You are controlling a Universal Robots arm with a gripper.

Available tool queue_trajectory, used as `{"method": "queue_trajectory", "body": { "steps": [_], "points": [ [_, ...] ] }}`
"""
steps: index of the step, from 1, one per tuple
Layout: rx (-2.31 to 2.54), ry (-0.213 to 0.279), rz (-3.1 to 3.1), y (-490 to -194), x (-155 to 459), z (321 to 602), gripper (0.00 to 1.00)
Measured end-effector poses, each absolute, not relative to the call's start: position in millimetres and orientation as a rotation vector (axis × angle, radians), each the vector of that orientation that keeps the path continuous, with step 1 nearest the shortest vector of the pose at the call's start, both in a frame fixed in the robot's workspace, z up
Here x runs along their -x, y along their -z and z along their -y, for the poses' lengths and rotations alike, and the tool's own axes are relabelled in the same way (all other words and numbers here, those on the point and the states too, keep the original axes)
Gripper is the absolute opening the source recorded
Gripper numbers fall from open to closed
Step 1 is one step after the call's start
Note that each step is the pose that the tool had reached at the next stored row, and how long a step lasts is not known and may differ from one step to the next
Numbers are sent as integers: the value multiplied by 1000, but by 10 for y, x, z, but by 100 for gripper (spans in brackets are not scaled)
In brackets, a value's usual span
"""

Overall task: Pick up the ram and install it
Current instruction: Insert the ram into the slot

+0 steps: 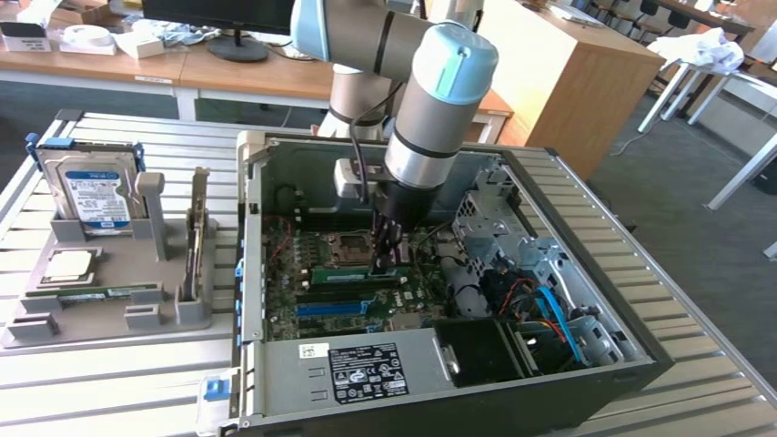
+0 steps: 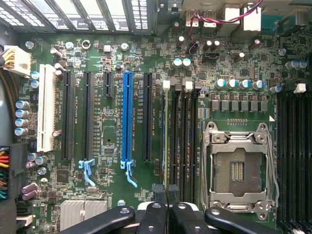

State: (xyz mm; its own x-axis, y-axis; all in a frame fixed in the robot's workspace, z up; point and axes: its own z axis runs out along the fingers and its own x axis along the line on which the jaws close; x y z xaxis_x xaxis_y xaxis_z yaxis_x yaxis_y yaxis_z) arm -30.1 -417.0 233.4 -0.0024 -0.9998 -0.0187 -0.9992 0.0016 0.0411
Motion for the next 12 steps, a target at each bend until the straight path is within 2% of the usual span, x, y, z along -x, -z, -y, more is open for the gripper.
{"method": "queue_trajectory", "body": {
  "steps": [12],
  "points": [
    [-2208,66,2212,-2328,301,4170,11]
  ]
}}
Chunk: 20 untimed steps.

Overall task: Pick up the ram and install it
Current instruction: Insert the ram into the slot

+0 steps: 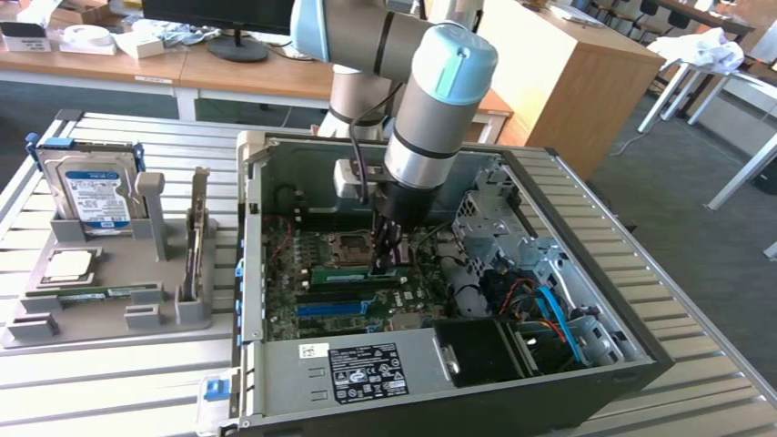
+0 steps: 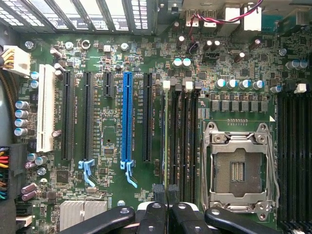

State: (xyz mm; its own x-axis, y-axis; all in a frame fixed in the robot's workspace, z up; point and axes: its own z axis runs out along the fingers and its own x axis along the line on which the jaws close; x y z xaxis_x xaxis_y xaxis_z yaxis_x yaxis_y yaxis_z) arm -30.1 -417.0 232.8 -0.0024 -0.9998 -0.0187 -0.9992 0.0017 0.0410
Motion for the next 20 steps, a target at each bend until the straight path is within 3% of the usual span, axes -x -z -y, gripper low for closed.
{"method": "queue_trajectory", "body": {
  "steps": [20],
  "points": [
    [-2208,66,2212,-2316,311,4170,11]
  ]
}}
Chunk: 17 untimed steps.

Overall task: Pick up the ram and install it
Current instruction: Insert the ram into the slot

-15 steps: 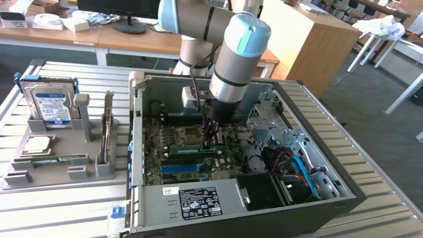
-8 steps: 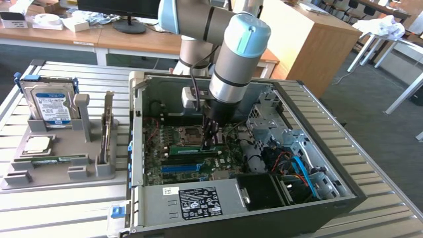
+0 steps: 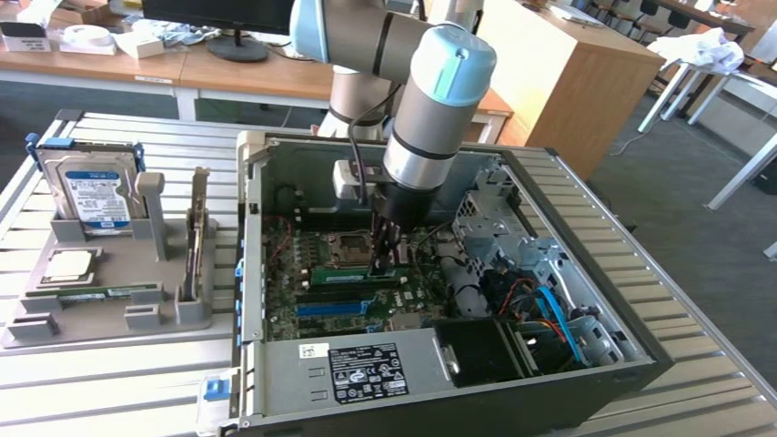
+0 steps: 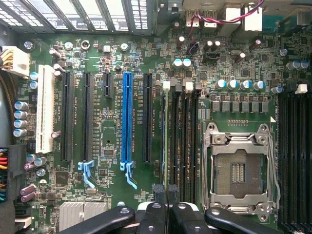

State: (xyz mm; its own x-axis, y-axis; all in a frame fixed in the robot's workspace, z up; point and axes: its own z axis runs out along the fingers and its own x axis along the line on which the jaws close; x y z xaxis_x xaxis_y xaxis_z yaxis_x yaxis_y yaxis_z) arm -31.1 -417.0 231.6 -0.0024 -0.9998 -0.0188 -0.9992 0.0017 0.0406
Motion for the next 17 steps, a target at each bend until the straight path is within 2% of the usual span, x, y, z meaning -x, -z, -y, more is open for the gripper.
{"method": "queue_trajectory", "body": {
  "steps": [17],
  "points": [
    [-2208,66,2212,-2308,311,4163,11]
  ]
}}
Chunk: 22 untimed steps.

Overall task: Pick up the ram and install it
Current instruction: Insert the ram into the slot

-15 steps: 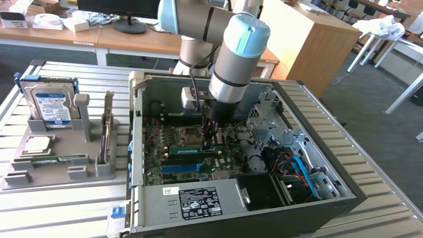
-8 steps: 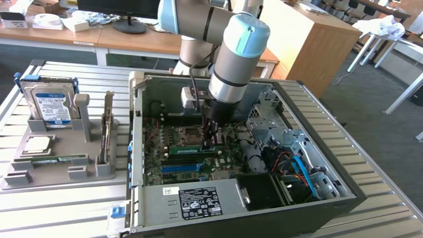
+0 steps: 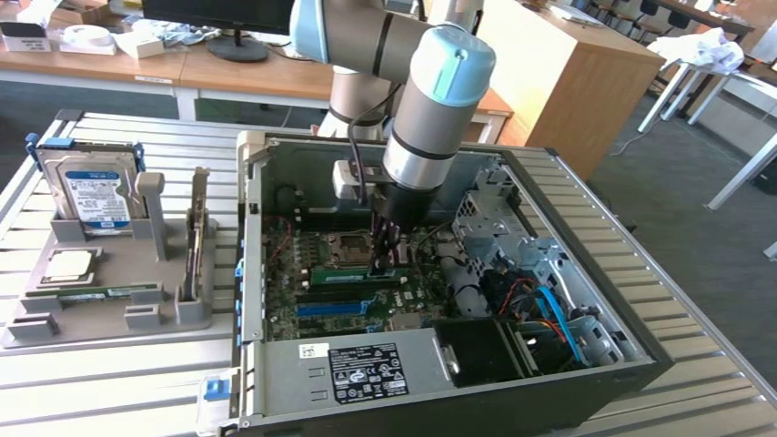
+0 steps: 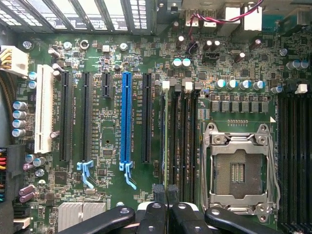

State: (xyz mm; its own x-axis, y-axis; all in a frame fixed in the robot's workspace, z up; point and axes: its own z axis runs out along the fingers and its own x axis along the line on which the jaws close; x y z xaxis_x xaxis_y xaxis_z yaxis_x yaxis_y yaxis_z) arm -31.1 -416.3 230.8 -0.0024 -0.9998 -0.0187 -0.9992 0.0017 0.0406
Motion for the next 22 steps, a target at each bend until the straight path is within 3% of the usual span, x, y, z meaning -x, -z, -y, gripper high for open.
{"method": "queue_trajectory", "body": {
  "steps": [22],
  "points": [
    [-2208,66,2212,-2259,305,4163,11]
  ]
}}
